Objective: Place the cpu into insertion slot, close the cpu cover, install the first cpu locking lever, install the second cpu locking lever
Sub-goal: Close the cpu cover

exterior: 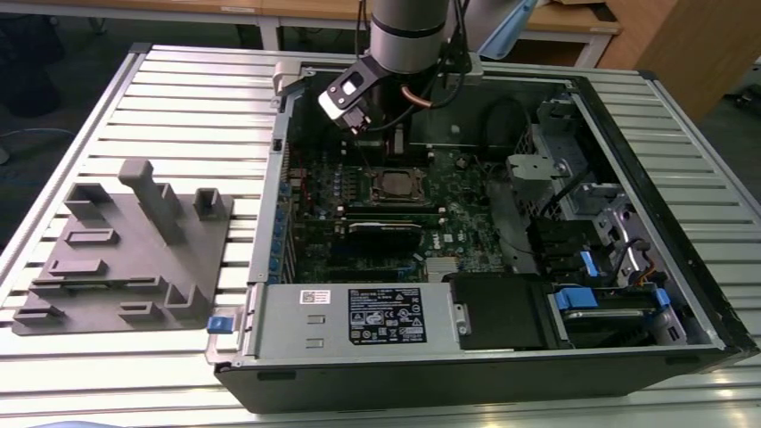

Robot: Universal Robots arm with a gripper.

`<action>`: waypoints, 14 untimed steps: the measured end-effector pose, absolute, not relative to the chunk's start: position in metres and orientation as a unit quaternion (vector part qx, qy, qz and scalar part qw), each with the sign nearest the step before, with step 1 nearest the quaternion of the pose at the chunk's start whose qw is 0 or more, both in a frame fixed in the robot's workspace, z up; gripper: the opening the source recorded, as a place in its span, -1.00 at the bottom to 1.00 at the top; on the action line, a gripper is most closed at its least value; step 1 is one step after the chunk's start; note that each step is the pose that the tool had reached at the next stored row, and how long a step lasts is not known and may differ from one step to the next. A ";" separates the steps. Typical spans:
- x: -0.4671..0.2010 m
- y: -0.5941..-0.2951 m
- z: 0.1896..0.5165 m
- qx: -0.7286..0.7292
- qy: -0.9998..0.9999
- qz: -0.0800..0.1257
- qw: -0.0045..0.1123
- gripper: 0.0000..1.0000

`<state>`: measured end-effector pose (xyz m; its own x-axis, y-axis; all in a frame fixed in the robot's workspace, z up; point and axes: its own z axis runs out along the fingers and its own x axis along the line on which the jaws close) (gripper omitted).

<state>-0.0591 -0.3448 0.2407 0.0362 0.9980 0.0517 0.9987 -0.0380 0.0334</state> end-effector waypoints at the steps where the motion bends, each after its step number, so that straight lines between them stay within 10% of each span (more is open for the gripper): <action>1: -0.059 -0.345 0.241 -0.720 -0.694 -0.030 0.006 -0.79; 14: -0.065 -0.345 0.241 -0.720 -0.694 -0.031 0.006 -0.79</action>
<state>-0.0645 -0.3451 0.2414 0.0362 0.9979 0.0531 0.9987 -0.0380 0.0334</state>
